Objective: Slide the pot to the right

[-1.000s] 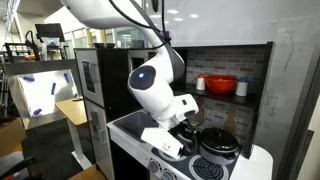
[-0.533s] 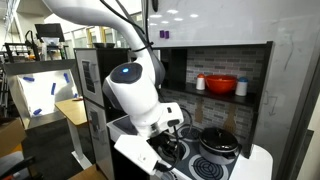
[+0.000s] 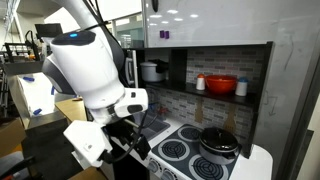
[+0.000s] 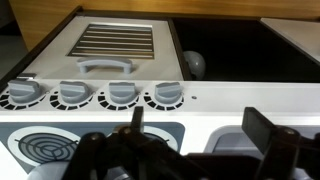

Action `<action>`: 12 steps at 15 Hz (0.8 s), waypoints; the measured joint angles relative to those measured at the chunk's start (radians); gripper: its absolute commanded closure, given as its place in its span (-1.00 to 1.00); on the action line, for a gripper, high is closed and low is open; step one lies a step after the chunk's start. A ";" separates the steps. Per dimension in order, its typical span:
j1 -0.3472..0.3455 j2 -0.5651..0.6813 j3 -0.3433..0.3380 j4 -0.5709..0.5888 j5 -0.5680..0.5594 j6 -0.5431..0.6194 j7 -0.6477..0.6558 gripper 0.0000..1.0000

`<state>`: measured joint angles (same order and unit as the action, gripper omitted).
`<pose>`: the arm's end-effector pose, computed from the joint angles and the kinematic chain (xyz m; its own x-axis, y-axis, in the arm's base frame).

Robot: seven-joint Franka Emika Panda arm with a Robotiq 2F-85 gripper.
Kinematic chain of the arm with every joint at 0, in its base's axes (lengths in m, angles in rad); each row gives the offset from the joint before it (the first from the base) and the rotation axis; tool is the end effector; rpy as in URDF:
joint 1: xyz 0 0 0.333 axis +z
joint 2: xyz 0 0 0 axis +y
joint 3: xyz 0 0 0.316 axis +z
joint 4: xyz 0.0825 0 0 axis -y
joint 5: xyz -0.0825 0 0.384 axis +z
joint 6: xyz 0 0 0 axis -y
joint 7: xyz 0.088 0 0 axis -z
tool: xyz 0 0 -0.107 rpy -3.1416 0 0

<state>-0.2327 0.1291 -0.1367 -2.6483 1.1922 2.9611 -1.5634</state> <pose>0.3525 -0.2056 0.2037 0.9451 0.0304 0.3253 0.0404 -0.9989 -0.0241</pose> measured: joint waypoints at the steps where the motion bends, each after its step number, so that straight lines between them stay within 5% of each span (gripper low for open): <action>1: 0.005 -0.037 0.000 -0.029 -0.027 0.004 0.028 -1.00; 12: 0.014 -0.173 0.001 -0.126 -0.233 0.008 0.272 -1.00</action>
